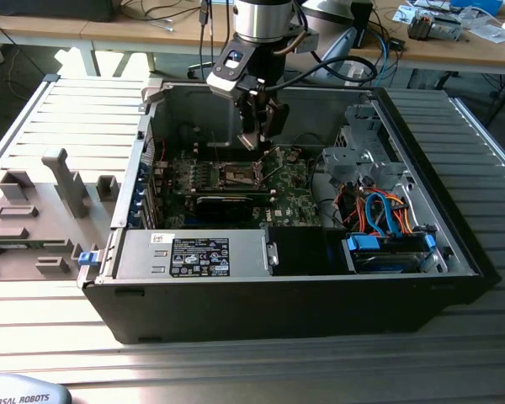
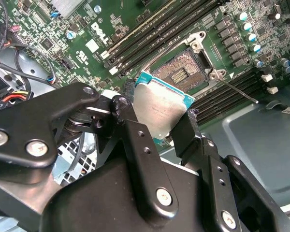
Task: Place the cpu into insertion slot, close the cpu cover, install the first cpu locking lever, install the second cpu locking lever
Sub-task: 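Place the cpu into insertion slot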
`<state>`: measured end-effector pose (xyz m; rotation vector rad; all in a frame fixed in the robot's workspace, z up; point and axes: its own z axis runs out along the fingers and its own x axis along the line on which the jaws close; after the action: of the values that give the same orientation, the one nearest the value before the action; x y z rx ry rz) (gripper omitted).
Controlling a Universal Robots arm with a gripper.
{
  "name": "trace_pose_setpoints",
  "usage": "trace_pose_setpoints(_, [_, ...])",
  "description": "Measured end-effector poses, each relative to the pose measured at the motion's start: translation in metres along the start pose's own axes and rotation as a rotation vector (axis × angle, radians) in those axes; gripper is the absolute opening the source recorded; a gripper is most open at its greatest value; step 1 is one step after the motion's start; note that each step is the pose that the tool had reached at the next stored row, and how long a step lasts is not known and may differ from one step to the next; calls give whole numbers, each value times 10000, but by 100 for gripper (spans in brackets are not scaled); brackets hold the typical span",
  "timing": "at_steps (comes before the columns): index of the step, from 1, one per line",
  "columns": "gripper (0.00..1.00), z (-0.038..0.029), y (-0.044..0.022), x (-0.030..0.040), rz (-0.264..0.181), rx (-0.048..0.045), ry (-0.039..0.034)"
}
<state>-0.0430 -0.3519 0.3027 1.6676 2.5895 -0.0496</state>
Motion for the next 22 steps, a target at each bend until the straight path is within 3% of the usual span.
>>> trace_pose_setpoints(22, [54,11,0,1,470,54,-51])
